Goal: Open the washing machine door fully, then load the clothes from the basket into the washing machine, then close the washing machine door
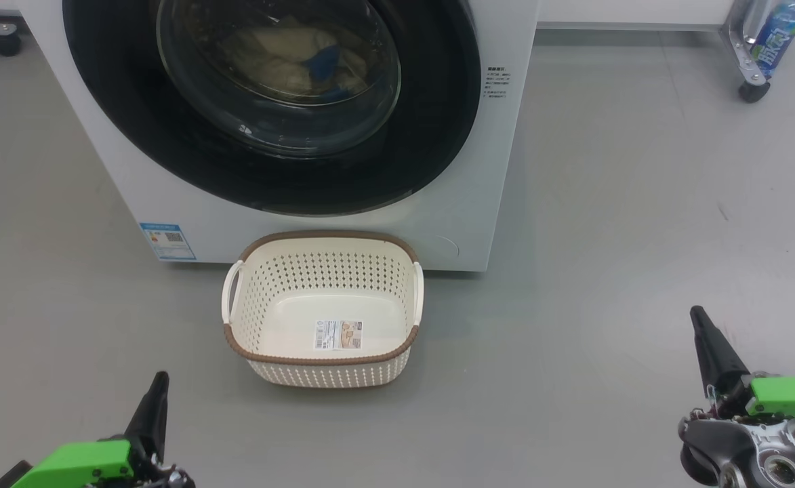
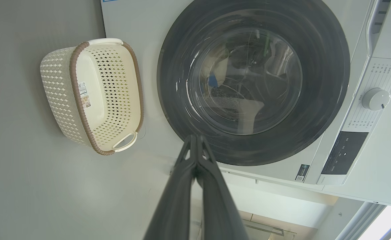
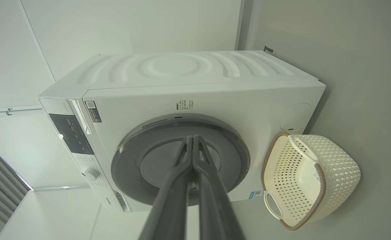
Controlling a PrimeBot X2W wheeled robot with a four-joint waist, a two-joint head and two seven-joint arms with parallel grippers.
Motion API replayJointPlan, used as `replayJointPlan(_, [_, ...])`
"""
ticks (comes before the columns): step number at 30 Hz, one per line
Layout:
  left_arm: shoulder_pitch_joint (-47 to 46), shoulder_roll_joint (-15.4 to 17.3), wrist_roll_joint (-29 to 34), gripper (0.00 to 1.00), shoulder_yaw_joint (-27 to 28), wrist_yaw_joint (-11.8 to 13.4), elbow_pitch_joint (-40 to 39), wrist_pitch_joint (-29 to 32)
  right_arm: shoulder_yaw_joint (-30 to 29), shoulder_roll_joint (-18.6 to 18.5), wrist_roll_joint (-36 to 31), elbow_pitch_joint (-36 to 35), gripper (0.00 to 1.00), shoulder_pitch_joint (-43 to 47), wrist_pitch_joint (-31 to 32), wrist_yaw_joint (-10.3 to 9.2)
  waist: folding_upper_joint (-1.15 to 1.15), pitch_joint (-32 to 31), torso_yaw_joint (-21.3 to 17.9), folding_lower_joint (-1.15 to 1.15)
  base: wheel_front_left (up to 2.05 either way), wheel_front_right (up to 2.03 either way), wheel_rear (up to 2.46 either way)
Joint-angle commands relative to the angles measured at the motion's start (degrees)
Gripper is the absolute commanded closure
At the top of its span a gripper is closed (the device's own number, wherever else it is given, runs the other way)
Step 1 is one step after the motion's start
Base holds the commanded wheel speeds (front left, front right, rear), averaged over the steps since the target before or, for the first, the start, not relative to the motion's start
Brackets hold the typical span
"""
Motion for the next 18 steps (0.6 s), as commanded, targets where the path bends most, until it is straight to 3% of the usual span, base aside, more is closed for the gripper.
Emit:
replayJointPlan(1, [-2.9, 1.1, -0.3, 1.00, 2.0, -0.4, -2.1, 0.4, 0.9, -0.9, -0.1, -1.8, 1.00, -3.1, 0.4, -0.16, 0.00, 0.0, 0.0, 0.00, 0.00, 0.00, 0.00])
replayJointPlan(18, [-2.9, 1.1, -0.3, 1.00, 2.0, -0.4, -2.1, 0.4, 0.8, -0.8, -0.2, -1.8, 1.00, -3.1, 0.5, -0.16, 0.00, 0.0, 0.0, 0.00, 0.00, 0.00, 0.00])
